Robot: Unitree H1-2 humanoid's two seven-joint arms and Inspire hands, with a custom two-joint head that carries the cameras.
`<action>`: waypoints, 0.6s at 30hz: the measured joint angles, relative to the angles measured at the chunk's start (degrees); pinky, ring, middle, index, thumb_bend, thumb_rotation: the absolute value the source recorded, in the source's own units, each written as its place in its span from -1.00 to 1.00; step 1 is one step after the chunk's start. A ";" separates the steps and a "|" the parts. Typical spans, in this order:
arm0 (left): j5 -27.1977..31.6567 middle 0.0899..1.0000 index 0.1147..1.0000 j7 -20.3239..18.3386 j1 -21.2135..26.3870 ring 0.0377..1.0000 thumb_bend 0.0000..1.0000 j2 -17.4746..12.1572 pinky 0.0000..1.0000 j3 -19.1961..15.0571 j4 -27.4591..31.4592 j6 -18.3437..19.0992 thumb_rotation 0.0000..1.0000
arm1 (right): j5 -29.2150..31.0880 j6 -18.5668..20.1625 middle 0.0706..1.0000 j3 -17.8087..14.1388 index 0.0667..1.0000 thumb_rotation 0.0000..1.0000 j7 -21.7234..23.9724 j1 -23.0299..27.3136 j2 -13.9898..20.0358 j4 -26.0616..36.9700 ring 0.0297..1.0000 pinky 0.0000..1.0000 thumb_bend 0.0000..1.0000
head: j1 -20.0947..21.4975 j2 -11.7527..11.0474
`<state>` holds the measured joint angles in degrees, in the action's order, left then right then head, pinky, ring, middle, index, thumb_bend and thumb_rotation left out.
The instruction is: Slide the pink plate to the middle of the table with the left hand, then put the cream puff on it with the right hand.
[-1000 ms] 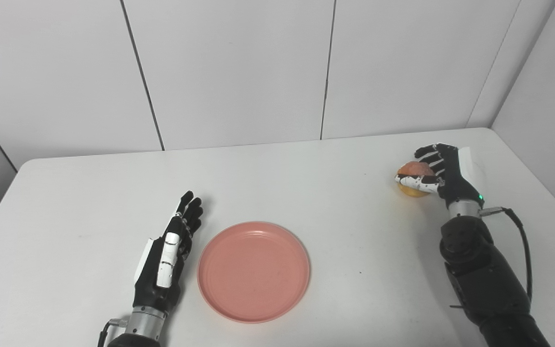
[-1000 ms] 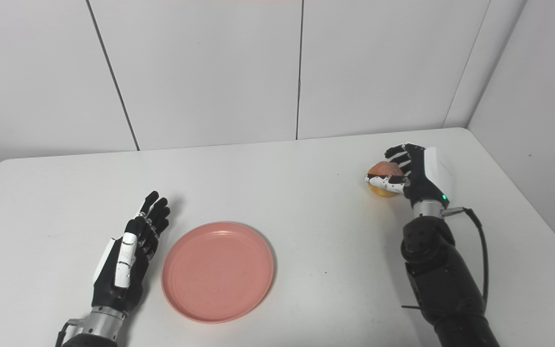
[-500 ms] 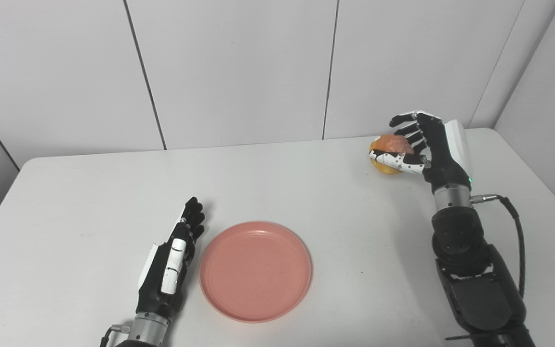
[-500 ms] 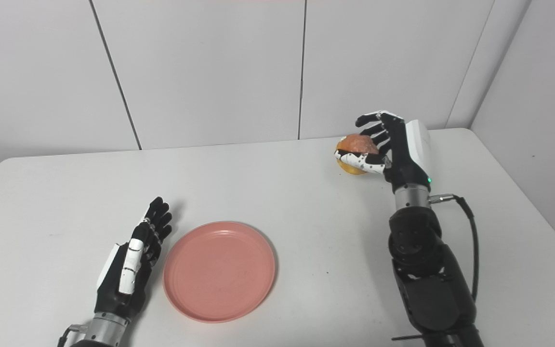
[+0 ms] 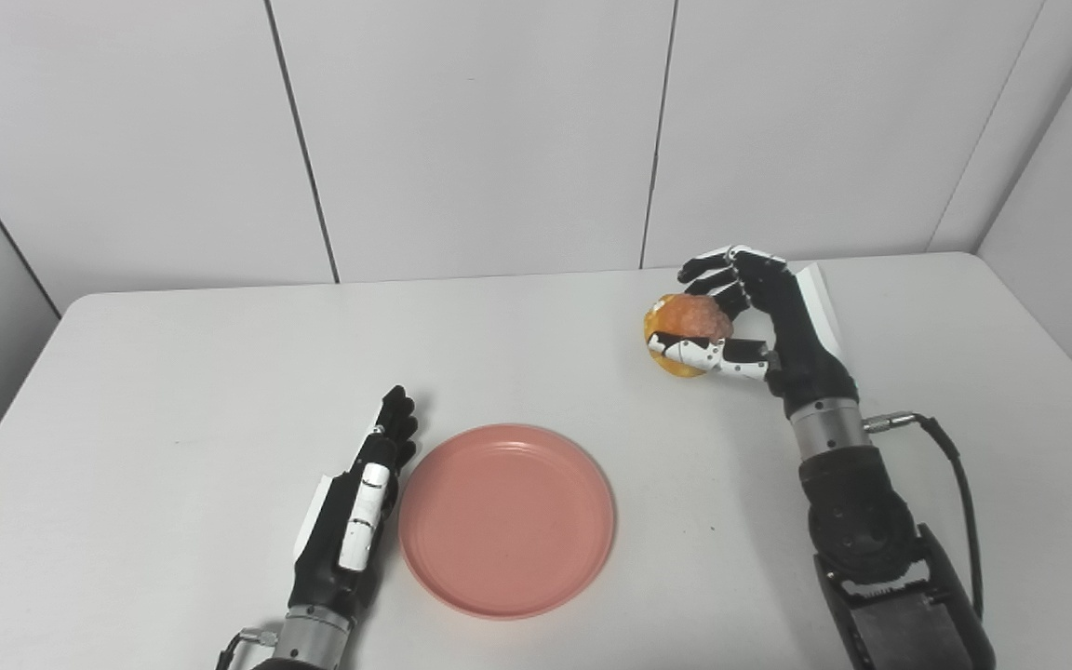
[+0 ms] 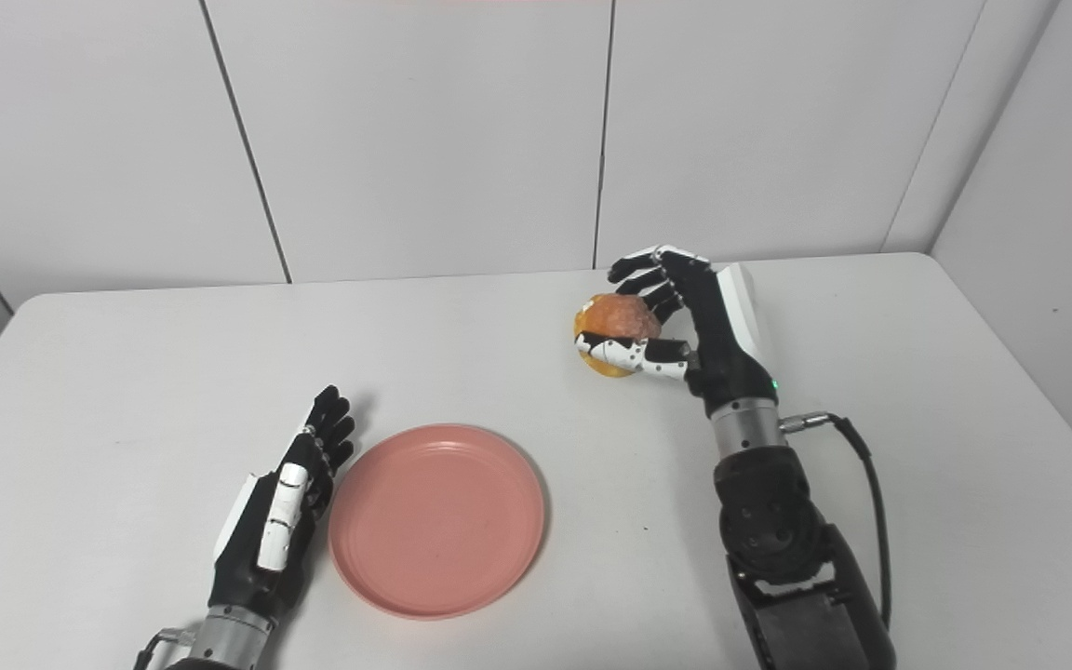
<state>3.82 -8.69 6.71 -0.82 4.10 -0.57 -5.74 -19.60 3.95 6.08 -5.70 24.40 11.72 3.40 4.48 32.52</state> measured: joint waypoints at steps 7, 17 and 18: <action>-0.62 1.00 1.00 0.78 -0.32 1.00 0.14 0.39 1.00 0.15 0.19 0.08 1.00 | -0.27 -0.17 -0.04 2.36 -0.12 -1.00 2.67 -2.26 -2.24 3.35 -0.17 -0.36 0.02 | -0.18 -0.62; -0.75 1.00 1.00 1.24 -1.00 1.00 0.14 0.83 1.00 0.50 0.87 0.35 1.00 | 0.36 -4.04 -0.03 5.62 -0.13 -1.00 3.76 -5.56 -5.81 3.02 -0.15 -0.19 0.02 | -0.88 -1.84; -0.75 1.00 1.00 1.24 -1.03 1.00 0.14 0.87 1.00 0.50 0.89 0.35 1.00 | 0.23 -4.69 -0.03 6.15 -0.13 -1.00 3.74 -5.82 -6.09 2.68 -0.15 -0.17 0.02 | -0.88 -1.76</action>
<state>3.07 -7.45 5.68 0.05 4.60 0.32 -5.39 -19.37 -0.74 12.23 -1.96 18.57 5.63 6.08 3.60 30.76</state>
